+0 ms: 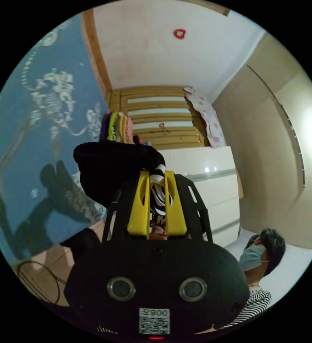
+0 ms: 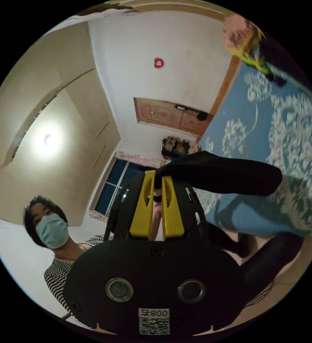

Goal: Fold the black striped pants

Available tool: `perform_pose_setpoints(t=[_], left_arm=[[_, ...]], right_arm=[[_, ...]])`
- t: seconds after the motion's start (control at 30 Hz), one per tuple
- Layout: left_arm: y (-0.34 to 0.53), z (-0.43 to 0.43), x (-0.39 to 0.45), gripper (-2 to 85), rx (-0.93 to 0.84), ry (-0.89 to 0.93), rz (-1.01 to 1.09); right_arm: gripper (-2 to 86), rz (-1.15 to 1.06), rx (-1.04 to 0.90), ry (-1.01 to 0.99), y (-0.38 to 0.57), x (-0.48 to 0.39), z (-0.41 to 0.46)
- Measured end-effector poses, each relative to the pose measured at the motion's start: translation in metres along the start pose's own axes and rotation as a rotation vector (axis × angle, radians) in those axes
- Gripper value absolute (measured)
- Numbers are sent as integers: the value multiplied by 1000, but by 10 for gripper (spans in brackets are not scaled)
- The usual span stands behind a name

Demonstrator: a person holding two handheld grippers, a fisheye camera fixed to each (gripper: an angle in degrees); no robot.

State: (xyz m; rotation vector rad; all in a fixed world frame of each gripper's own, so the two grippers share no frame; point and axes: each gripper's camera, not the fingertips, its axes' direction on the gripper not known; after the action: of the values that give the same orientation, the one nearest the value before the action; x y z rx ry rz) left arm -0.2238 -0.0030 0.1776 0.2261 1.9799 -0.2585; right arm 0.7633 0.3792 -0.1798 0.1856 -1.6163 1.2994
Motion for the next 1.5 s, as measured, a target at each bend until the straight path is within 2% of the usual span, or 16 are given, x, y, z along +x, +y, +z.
perform_pose_setpoints(t=[0.2,0.3,0.43,0.53,0.6,0.67,0.8,1.07,1.3,1.4,1.5], left_arm=[[-68,264,32,72,-246,110,206],[-81,382,29,72,-353,89,290],[-86,526,-27,73,-507,-59,271],[-83,609,-95,74,-640,-264,158],[-81,644,-131,74,-686,-329,97],[-81,670,-152,74,-643,-245,63],[-84,732,-178,75,-652,-198,84],[-78,830,-197,83,-641,-225,173],[-72,883,-190,71,-426,-336,319],[-65,928,-185,64,-453,-327,394],[-50,988,-186,53,-539,-405,487]], right_arm=[[8,-278,204,174,-36,-128,-172],[8,-355,296,283,-34,-171,-251],[8,-300,375,404,-20,-173,-331],[9,-92,426,477,0,-129,-387],[10,113,428,499,20,-85,-420],[11,167,427,439,33,-67,-436],[13,154,487,352,48,-67,-470],[19,102,504,400,54,-111,-535],[19,76,520,447,56,-148,-579],[18,71,537,464,56,-163,-593],[18,64,557,489,58,-180,-604]])
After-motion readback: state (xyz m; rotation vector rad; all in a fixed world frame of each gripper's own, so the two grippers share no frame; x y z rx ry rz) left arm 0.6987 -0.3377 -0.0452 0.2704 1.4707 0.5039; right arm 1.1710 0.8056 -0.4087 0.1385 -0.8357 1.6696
